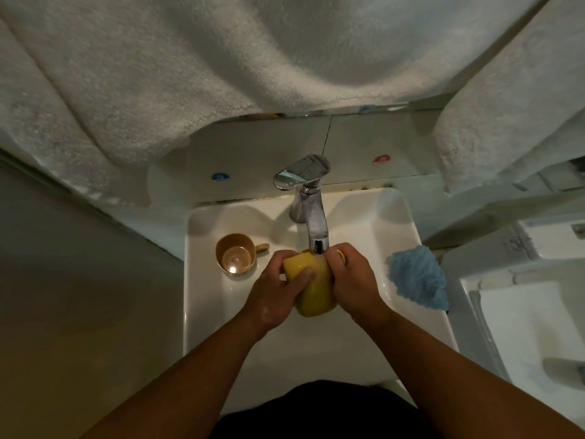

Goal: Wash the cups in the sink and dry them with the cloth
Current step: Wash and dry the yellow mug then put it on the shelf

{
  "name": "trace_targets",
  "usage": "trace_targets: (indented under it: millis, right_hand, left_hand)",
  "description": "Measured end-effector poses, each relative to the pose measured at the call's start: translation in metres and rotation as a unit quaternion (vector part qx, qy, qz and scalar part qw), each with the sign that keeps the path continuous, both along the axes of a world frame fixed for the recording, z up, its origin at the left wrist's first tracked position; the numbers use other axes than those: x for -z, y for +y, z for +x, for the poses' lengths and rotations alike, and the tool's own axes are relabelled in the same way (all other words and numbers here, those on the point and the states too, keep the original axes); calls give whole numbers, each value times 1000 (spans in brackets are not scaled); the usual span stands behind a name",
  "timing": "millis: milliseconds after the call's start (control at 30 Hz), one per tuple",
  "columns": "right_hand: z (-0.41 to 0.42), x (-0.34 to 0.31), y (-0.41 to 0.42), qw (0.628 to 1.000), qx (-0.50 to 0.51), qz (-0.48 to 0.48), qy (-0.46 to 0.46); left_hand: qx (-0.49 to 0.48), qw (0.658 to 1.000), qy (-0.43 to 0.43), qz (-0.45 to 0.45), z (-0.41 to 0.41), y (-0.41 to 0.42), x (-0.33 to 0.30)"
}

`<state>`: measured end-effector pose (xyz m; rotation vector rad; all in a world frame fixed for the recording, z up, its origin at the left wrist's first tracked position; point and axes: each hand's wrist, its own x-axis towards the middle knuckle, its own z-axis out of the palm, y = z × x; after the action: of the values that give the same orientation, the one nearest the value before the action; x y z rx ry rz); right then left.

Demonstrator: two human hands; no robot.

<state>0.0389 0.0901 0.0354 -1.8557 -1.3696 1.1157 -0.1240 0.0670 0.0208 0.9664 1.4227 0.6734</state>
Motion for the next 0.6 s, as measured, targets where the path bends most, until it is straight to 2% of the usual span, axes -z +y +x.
trace_targets:
  millis: [67,133,300,367,467,600]
  right_hand:
    - [7,2,-2,997,41,-25,56]
    - [14,1,-1,995,62,-36,67]
    - [15,1,0,996,73,-35,38]
    - [17,4,0,996,82,-32,24]
    - [16,3,1,998,56,-16,12]
    - [11,-2,3,999,22,-4,24]
  left_hand:
    - [33,999,10,14,1,1,1]
    - [50,998,27,23,7,-2,1]
    - [-46,999,2,-28,29,-2,-9]
    - [-37,999,-7,-32,29,1,-7]
    - [8,1000,2,-4,17,5,-3]
    - [-4,1000,-1,6,7,11,-3]
